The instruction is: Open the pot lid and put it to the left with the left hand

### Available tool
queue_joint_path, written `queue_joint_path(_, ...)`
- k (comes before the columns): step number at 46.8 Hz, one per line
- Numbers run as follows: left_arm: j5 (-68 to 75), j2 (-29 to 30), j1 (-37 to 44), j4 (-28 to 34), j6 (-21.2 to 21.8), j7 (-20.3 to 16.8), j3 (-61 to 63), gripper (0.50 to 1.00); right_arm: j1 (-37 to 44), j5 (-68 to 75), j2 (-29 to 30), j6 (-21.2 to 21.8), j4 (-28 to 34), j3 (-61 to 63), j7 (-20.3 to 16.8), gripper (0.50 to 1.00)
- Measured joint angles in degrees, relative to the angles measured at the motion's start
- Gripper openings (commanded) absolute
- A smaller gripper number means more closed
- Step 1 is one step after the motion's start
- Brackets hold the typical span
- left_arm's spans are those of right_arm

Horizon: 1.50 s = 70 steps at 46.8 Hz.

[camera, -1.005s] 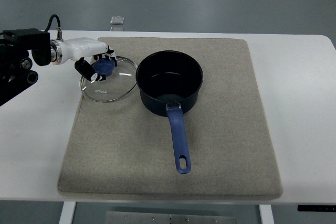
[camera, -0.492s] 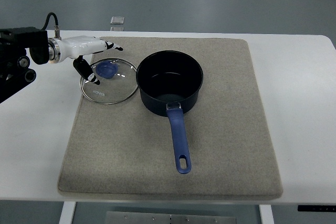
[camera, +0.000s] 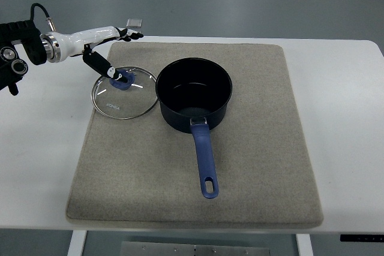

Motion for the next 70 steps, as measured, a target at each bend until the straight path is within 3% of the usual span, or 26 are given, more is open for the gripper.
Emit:
queue_joint_path(11, -22.22, -0.46, 0.49, 5.47, -0.02, -0.04, -3.02, 0.994, 0.01, 0.00, 0.00, 0.00, 0.00, -0.01, 0.01, 0.915)
queue_joint_path(27, -47.87, -0.72, 0.81, 8.43, -1.14, -0.13, -3.32, 0.994, 0.00, 0.00, 0.00, 0.00, 0.00, -0.01, 0.00, 0.915)
queue_joint_path(40, -60.62, -1.69, 3.46, 9.21, -1.42, -0.13, -3.38, 0.994, 0.00, 0.00, 0.00, 0.00, 0.00, -0.01, 0.00, 0.915)
queue_joint_path(57, -70.84, -4.40, 4.38, 16.59, -7.44, 0.21, -3.40, 0.994, 0.00, 0.00, 0.00, 0.00, 0.00, -0.01, 0.00, 0.915)
queue_joint_path(70, -73.25, -5.23, 5.61, 17.04, -8.87, 0.23, -3.40, 0.994, 0.00, 0.00, 0.00, 0.00, 0.00, -0.01, 0.00, 0.915)
